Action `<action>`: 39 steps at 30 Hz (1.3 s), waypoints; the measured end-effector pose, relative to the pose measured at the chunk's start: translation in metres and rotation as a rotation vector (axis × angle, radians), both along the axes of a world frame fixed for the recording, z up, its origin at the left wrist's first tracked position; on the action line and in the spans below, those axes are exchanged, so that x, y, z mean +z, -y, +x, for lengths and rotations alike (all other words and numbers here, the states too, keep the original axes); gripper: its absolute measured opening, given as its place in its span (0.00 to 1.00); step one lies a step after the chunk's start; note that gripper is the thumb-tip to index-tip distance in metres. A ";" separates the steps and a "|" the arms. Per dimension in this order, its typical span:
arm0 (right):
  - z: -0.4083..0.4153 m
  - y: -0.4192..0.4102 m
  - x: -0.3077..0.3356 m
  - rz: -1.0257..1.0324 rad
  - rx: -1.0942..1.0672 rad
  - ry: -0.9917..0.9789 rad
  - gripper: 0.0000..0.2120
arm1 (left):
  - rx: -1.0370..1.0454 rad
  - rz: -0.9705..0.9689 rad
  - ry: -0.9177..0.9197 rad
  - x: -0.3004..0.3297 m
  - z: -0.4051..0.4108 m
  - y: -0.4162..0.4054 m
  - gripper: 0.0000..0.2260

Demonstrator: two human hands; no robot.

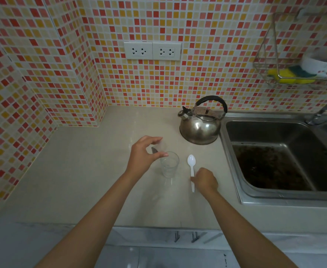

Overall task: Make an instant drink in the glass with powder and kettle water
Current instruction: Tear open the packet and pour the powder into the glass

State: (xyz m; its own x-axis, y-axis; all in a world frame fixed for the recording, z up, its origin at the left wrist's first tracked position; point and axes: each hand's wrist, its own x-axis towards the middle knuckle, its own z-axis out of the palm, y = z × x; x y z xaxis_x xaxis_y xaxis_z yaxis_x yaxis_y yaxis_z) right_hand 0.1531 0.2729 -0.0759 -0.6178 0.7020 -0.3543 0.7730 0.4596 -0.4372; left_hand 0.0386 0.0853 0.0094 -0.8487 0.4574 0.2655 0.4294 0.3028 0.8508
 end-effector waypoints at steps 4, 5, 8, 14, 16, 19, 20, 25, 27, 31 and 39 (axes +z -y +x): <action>0.001 -0.006 -0.009 0.020 0.011 0.005 0.07 | -0.005 -0.019 0.005 -0.001 -0.003 0.003 0.24; 0.002 -0.008 -0.010 -0.004 -0.001 -0.008 0.07 | -0.012 -0.023 0.007 -0.001 -0.004 0.004 0.25; 0.004 -0.016 -0.005 -0.068 -0.055 -0.115 0.03 | -0.039 -0.063 0.000 0.000 -0.007 0.004 0.25; 0.014 -0.025 0.043 -0.186 -0.160 -0.535 0.06 | -0.116 -0.207 -0.030 0.007 -0.014 -0.003 0.26; 0.020 -0.020 0.062 -0.145 -0.067 -0.608 0.07 | -0.133 -0.264 -0.057 0.009 -0.015 -0.007 0.26; 0.027 -0.007 0.082 -0.117 0.043 -0.668 0.08 | -0.158 -0.333 -0.100 0.009 -0.016 -0.013 0.26; 0.028 -0.003 0.087 -0.109 0.064 -0.677 0.08 | -0.161 -0.357 -0.110 0.008 -0.017 -0.014 0.26; 0.030 0.007 0.092 -0.062 0.114 -0.654 0.08 | -0.180 -0.448 -0.182 0.003 -0.018 -0.019 0.26; 0.030 0.007 0.091 -0.072 0.111 -0.645 0.08 | -0.184 -0.464 -0.194 0.001 -0.019 -0.020 0.26; 0.029 0.008 0.088 -0.131 0.088 -0.637 0.07 | -0.213 -0.506 -0.234 -0.003 -0.022 -0.018 0.25; 0.035 0.007 0.077 -0.100 0.037 -0.569 0.08 | -0.318 -0.827 -0.465 0.002 -0.029 -0.019 0.24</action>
State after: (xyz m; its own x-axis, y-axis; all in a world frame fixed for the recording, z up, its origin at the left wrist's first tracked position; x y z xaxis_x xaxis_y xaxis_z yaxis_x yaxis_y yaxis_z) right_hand 0.1880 0.2654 0.0011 -0.7540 0.6565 -0.0229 0.3877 0.4165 -0.8223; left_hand 0.0092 0.1042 0.0114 -0.5474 0.8361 0.0358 0.8300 0.5369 0.1513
